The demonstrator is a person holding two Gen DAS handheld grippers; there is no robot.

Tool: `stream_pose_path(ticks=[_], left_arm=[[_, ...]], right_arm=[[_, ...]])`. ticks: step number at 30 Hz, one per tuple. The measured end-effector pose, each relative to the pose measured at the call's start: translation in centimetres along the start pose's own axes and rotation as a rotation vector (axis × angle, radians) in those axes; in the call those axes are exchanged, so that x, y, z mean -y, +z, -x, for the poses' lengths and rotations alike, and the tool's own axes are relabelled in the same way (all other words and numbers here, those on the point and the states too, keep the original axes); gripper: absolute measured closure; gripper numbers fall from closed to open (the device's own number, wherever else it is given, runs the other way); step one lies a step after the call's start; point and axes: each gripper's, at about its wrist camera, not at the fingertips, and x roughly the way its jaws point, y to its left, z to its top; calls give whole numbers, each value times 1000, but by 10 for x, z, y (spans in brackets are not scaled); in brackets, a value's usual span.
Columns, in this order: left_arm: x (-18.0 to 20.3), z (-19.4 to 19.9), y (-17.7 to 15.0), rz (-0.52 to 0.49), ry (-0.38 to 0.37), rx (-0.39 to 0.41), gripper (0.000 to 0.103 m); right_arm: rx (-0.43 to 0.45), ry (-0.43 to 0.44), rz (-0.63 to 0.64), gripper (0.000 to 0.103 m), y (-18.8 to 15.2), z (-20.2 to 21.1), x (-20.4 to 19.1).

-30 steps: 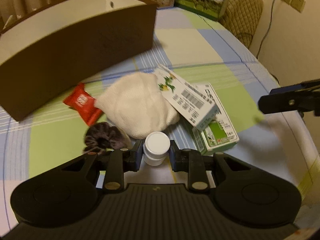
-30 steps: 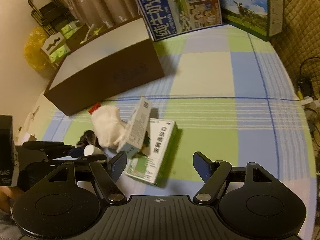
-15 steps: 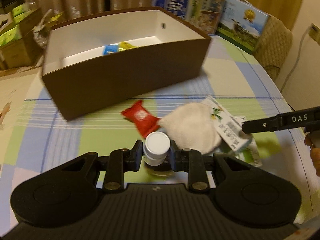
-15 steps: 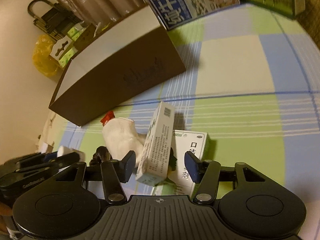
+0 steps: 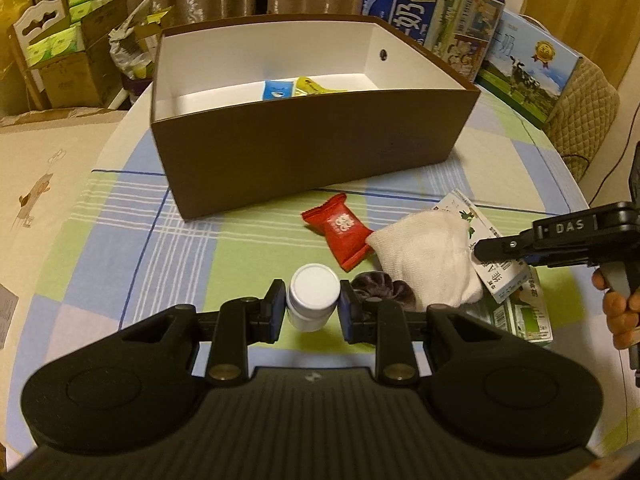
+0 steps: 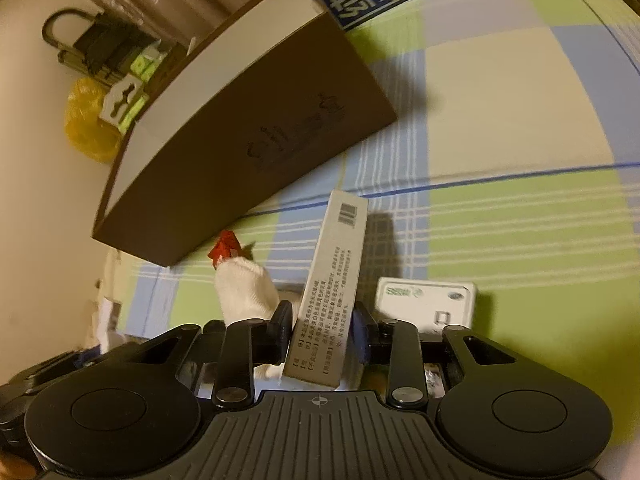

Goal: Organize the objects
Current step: 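Carry the pill bottle and white medicine box with both tools into the box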

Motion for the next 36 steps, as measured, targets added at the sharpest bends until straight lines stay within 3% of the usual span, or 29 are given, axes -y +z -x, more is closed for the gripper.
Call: stream_pose_path(ticks=[14, 36], left_arm=[[-16, -1, 6, 30, 28, -8, 80], [-26, 3, 16, 31, 11, 11, 80]], right_arm=[[-15, -66, 57, 79, 5, -21, -17], [25, 10, -13, 80, -5, 8, -16]])
